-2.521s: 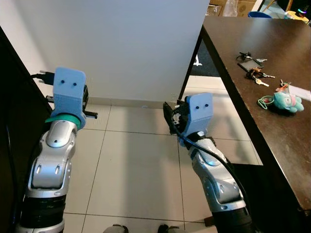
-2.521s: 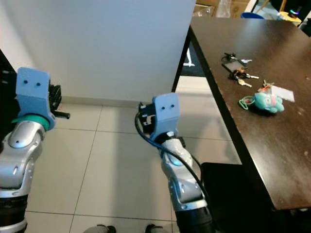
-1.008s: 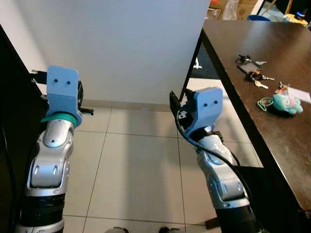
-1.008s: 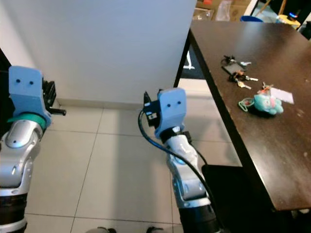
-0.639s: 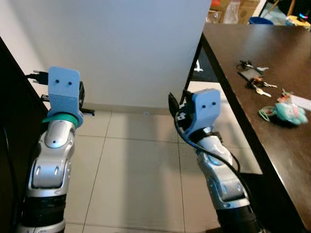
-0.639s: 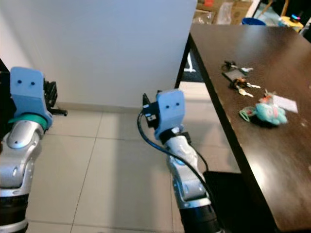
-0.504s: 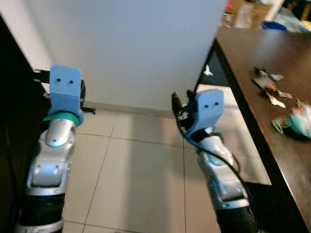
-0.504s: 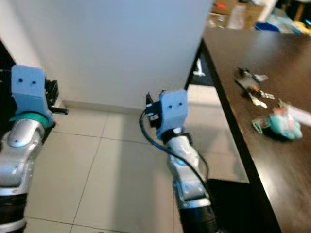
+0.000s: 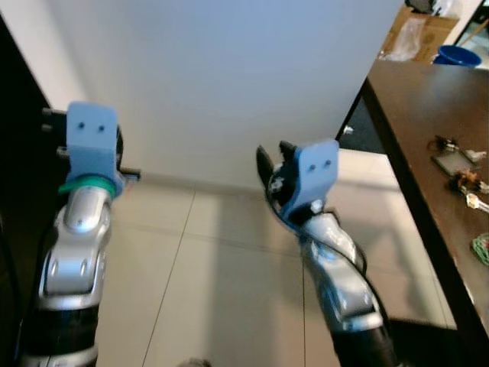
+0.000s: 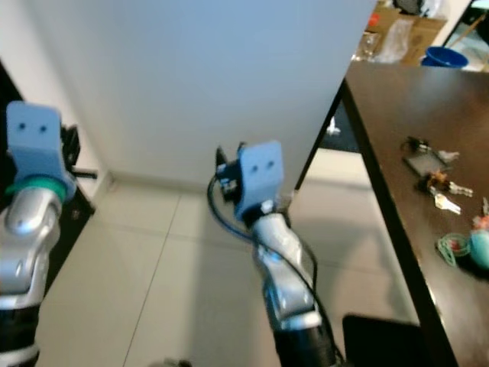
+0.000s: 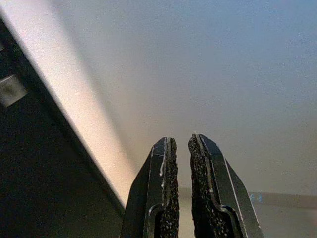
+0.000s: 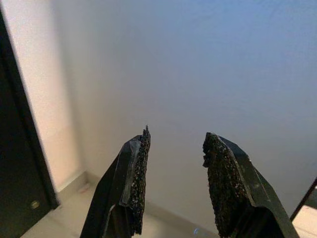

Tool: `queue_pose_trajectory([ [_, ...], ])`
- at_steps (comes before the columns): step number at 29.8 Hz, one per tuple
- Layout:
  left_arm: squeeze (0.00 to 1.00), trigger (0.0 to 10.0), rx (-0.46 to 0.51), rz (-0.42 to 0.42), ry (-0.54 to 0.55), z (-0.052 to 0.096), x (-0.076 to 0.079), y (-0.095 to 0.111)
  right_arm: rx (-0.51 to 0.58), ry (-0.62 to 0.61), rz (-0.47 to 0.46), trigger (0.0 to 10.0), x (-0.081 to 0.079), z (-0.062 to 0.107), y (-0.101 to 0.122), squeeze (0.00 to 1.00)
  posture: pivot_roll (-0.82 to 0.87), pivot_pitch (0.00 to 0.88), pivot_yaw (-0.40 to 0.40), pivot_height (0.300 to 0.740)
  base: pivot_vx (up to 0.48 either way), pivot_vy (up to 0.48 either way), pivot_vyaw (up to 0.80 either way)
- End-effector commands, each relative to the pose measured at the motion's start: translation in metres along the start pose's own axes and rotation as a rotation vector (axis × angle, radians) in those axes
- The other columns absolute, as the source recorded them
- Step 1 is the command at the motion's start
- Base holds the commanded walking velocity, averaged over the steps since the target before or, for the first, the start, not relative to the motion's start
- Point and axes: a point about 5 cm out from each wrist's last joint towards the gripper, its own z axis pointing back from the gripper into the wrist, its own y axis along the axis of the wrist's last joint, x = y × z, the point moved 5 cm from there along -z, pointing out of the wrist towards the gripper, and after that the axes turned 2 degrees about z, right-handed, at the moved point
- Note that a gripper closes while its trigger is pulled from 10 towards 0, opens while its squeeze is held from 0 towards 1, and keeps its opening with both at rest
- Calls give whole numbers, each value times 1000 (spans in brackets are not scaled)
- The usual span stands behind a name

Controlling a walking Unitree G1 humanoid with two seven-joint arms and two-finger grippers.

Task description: Hang keys on a hook

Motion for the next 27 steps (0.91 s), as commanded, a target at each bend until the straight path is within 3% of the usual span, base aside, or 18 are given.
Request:
queue_pose_trajectory([
  [1, 0, 10000, -5, -3, -4, 1, 2, -2, -12, -9, 0, 10000, 2, 2, -4, 0, 99, 11, 82, 740, 428, 0, 0],
  [10, 0, 10000, -46, -6, -52, 1, 10, -8, -14, -15, -22, 10000, 3, 2, -5, 0, 101, 10, 84, 740, 306, 0, -90],
  [12, 0, 10000, -121, 47, -96, 3, 19, -19, -21, -24, -36, 10000, 4, 2, -6, 0, 101, 10, 84, 740, 0, 0, -800],
  [16, 0, 10000, -168, 85, -125, 4, 26, -23, -21, -31, -41, 10000, 5, 1, -6, 0, 100, 10, 86, 740, 0, 0, -800],
  [19, 0, 10000, -166, 137, -145, 2, 34, -14, -5, -42, -24, 10000, 10, -1, -2, 0, 100, 12, 83, 740, 0, 0, -800],
  [23, 0, 10000, -104, 107, -168, 1, 41, 0, 7, -70, -6, 10000, 21, -4, 1, 0, 101, 11, 82, 740, 0, 0, -800],
  [27, 0, 10000, -60, 94, -255, 3, 61, 16, 19, -97, 15, 10000, 34, -7, 6, 0, 99, 9, 81, 740, 0, 0, -800],
])
